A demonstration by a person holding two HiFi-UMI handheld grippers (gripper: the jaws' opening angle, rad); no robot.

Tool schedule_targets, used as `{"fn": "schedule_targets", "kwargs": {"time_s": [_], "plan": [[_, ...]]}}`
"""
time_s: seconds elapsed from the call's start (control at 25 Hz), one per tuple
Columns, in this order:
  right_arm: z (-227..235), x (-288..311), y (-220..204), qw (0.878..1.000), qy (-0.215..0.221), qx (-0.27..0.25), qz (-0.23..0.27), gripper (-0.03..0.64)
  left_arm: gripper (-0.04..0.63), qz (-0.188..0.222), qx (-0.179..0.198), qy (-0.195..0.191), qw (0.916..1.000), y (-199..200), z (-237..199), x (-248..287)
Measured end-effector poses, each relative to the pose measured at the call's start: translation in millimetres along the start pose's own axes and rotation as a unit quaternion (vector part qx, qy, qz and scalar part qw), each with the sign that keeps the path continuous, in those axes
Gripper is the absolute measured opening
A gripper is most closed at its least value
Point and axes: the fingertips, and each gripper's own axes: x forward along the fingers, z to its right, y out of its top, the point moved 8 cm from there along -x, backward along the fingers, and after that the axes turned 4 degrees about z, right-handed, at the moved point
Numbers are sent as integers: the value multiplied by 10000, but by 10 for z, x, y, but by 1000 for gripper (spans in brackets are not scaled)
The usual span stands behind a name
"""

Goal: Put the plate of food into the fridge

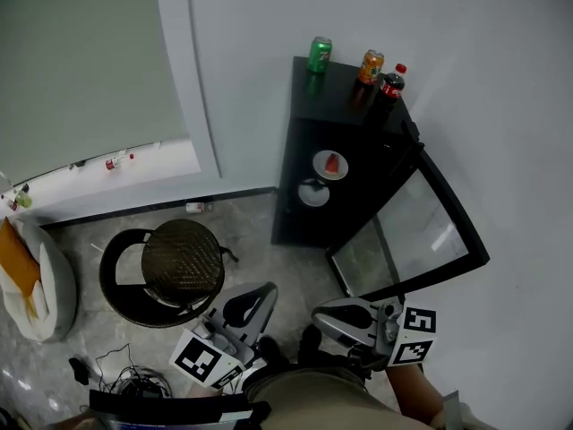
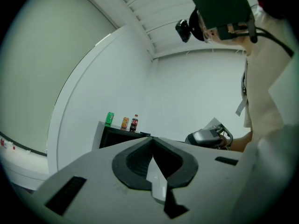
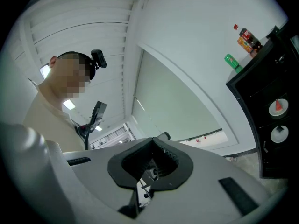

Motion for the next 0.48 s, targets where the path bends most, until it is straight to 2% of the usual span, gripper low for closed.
{"fn": "schedule_targets", "kwargs": {"time_s": [0.24, 0.48], "plan": [[-5, -195, 22, 9998, 11, 47, 201, 21, 11, -112, 116, -64, 9998, -7, 176, 134], [-14, -287, 80, 9992, 294, -52, 256, 21, 11, -191, 276, 100, 9994, 1, 308, 162]]}}
